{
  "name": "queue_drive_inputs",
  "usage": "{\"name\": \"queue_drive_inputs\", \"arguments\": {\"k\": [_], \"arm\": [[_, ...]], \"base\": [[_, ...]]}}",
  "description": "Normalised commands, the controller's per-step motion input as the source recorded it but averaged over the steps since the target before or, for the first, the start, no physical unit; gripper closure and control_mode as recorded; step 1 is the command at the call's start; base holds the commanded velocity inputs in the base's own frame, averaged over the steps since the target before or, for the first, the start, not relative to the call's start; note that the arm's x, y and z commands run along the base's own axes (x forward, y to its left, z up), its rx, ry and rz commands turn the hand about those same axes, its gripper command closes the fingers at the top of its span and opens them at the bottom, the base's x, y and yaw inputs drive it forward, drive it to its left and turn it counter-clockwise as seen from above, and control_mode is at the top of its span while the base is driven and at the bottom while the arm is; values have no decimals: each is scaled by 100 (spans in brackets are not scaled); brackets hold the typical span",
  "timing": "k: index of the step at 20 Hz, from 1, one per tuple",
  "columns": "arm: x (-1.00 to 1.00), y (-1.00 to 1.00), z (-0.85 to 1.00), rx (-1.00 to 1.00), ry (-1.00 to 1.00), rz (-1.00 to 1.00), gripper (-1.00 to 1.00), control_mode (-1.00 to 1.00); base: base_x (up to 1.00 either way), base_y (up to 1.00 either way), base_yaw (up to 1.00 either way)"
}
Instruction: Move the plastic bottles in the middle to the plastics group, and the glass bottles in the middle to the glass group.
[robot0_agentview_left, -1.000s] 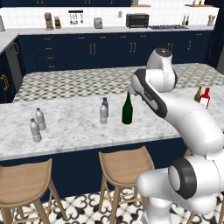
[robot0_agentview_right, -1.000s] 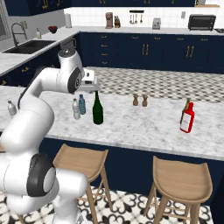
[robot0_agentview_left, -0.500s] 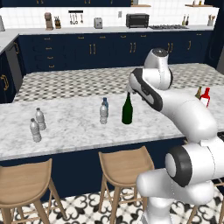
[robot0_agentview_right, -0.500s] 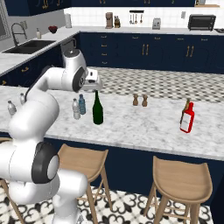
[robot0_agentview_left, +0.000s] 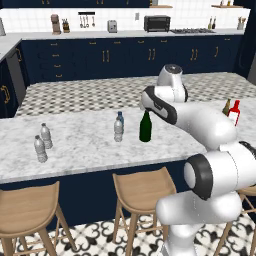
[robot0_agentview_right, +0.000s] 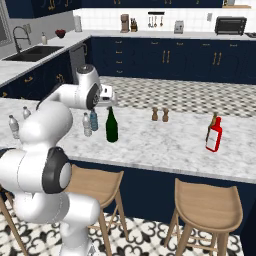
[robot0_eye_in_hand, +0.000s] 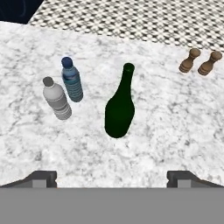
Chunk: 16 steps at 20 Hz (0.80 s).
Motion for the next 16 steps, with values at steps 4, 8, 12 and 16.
{"name": "queue_drive_inputs", "arguments": {"k": [4,8,12,16], "arm": [[48,0,-17,0,0,0,-100,-100],[36,0,-5,0,1,0,-100,-100],[34,0,-19,0,0,0,-100,-100],[4,0,-10,0,0,0,-100,-100]], "base": [[0,0,0],[0,0,0],[0,0,0],[0,0,0]]}}
